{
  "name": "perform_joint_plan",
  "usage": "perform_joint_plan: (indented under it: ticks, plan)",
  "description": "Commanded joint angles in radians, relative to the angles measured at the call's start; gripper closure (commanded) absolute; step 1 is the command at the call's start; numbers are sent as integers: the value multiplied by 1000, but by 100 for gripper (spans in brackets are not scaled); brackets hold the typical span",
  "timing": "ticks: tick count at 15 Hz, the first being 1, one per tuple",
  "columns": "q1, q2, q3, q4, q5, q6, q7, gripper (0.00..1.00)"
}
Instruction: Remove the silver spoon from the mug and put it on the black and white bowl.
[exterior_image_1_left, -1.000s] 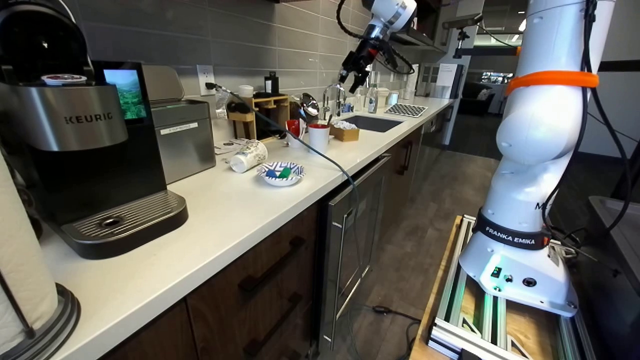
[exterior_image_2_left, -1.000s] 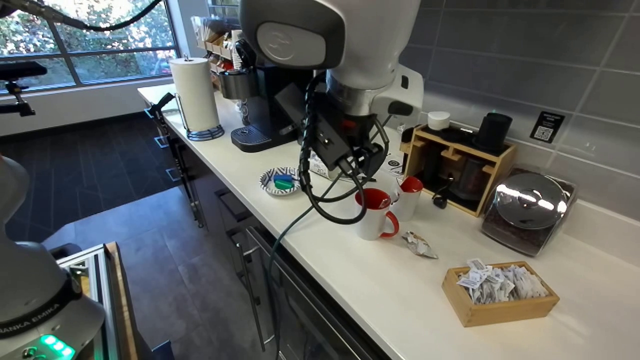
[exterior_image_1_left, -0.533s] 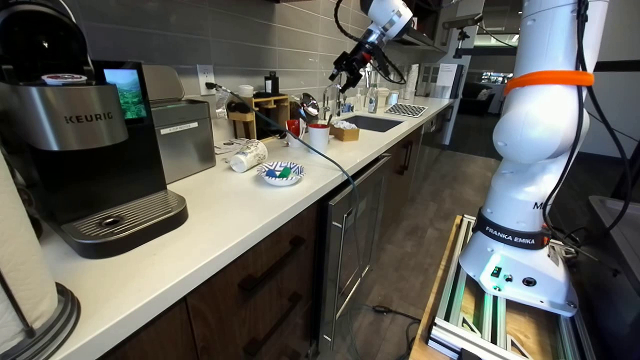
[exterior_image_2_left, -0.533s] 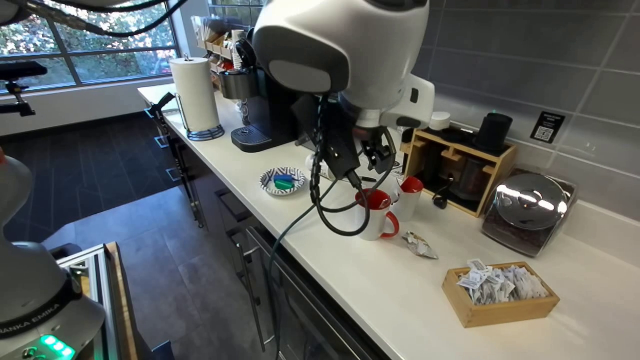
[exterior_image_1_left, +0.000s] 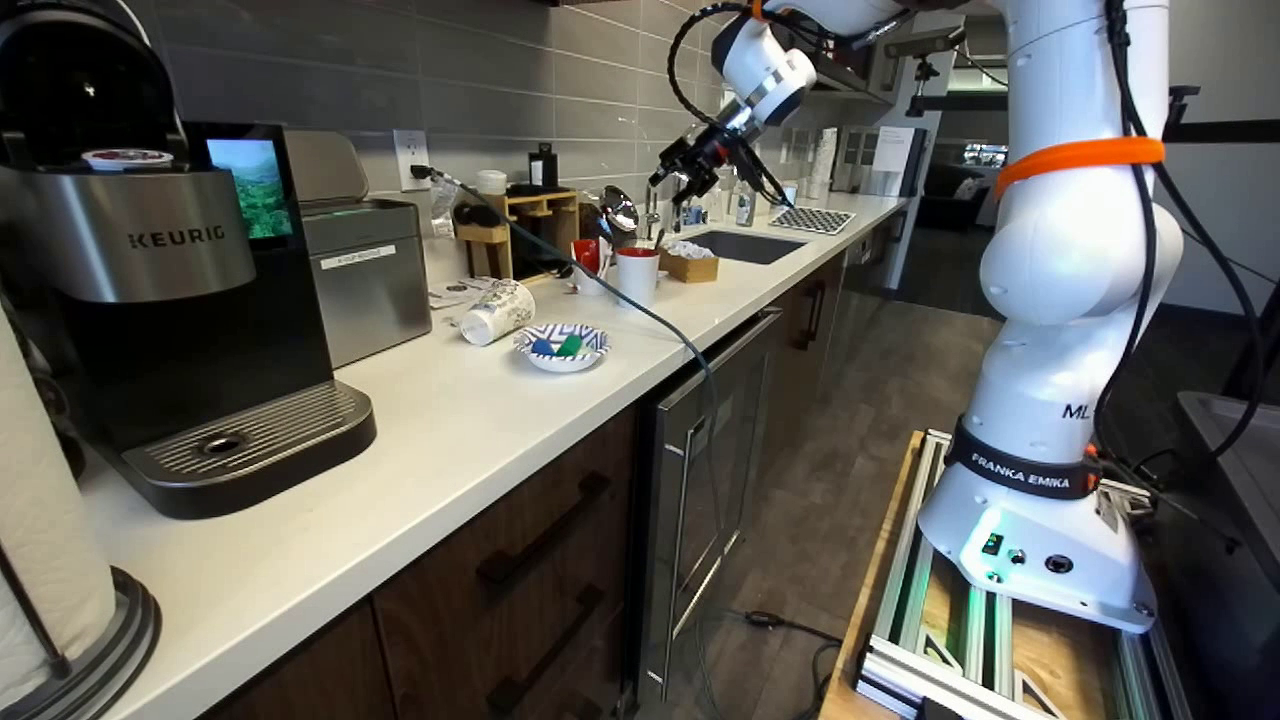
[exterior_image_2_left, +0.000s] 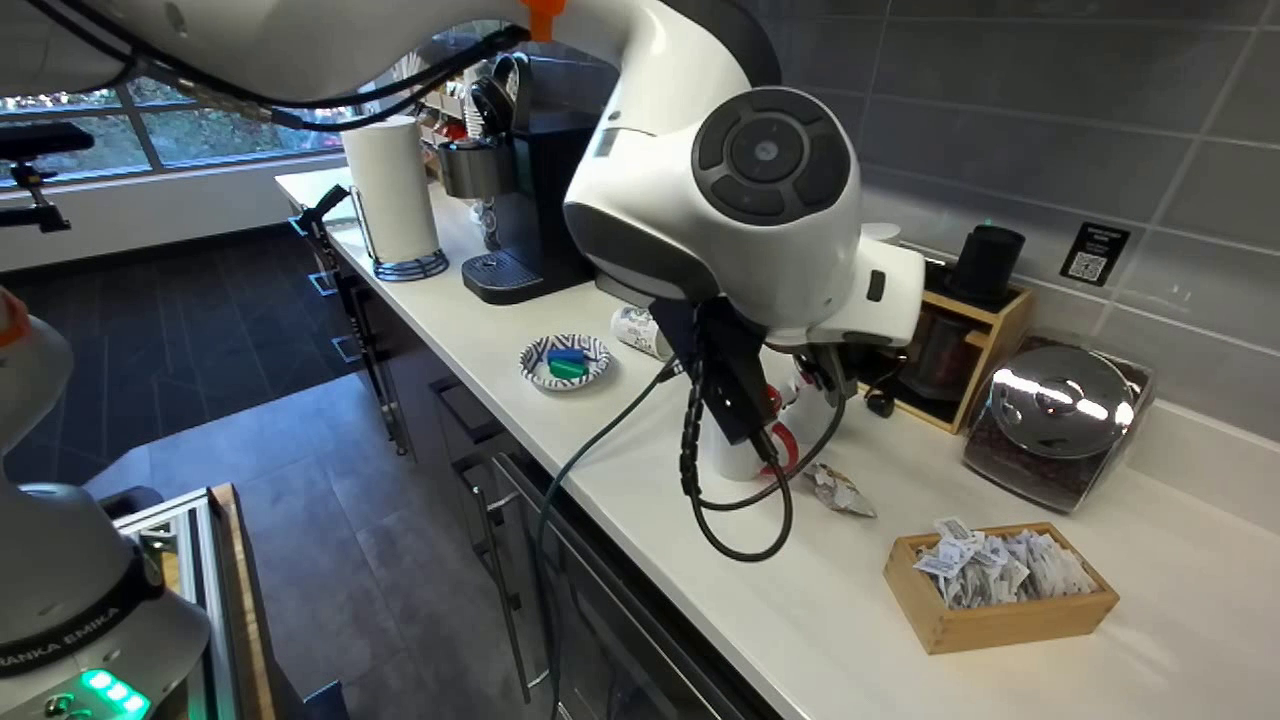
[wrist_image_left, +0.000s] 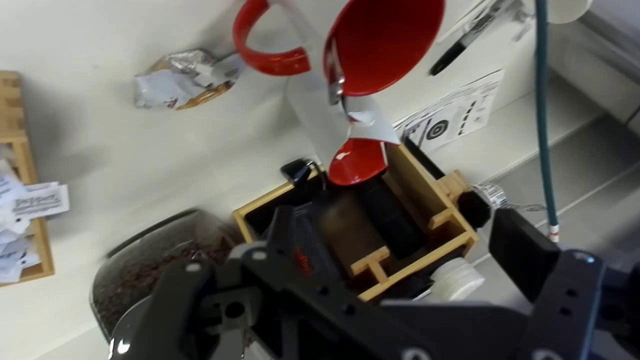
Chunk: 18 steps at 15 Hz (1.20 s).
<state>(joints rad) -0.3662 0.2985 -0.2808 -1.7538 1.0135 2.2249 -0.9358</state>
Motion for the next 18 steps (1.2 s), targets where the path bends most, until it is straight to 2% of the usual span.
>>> perform_joint_plan:
  ticks: [1, 6, 8, 10, 12, 15, 17, 18]
  plan:
    - [11, 3, 25, -34, -12, 160, -30, 0]
    - [51, 16, 32, -103, -179, 349, 75, 0]
    - [61, 27, 33, -130, -285, 385, 164, 1]
    - [52, 25, 52, -150, -360, 364, 221, 6]
    - [32, 20, 90, -157, -373, 343, 225, 11]
    - [17, 11, 132, -160, -360, 329, 216, 13]
    - [13, 15, 148, -156, -357, 330, 216, 18]
    - [13, 17, 151, -155, -360, 335, 222, 24]
